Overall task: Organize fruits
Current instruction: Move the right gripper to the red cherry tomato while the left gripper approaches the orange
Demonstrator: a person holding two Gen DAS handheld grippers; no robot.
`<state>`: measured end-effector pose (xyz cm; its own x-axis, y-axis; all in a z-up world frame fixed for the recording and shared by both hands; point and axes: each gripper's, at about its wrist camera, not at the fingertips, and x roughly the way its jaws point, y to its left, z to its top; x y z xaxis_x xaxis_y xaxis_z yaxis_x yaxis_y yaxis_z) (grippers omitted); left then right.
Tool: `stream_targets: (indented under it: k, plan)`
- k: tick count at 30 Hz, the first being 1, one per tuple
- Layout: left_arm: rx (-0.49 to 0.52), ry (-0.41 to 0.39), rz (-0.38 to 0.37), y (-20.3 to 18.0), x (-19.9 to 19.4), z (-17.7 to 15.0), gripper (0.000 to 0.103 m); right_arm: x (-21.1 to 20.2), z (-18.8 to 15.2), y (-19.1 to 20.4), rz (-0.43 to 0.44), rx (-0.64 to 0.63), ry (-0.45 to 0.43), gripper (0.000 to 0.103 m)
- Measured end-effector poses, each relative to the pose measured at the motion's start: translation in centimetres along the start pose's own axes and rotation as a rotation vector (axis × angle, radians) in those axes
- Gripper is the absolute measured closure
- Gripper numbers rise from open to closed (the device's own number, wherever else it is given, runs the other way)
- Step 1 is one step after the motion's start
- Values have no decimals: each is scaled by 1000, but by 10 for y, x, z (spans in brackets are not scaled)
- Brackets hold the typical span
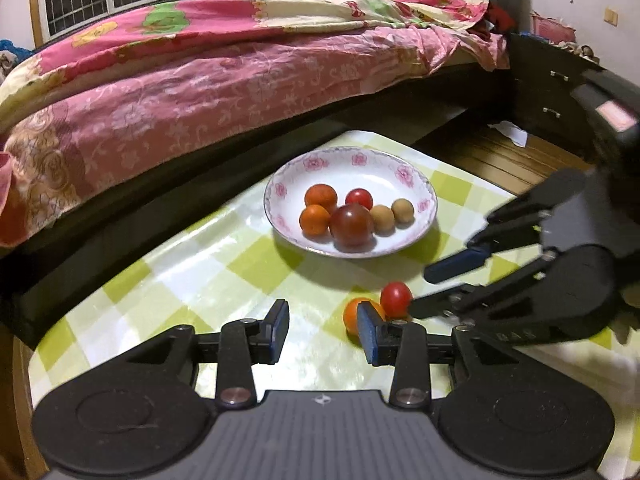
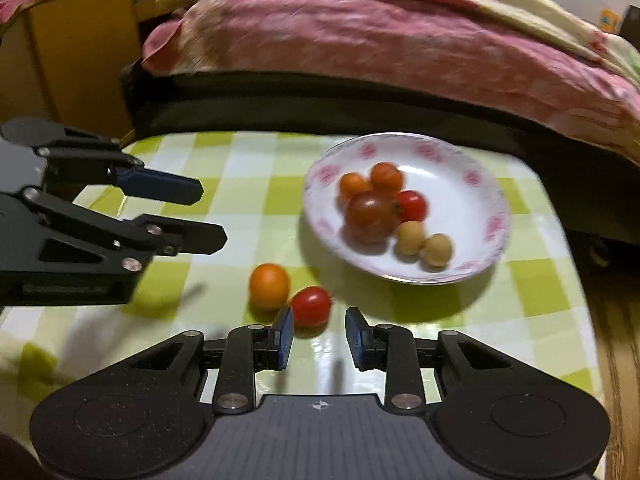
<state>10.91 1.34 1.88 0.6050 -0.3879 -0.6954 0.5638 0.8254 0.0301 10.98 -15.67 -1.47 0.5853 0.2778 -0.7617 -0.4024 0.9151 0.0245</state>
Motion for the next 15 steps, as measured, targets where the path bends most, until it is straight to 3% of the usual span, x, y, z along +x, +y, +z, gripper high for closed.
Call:
stream_targets:
  k: [15]
  plan:
    - [-9, 24, -54, 0, 3, -10, 58, 33, 2, 3, 41, -144, 28, 78]
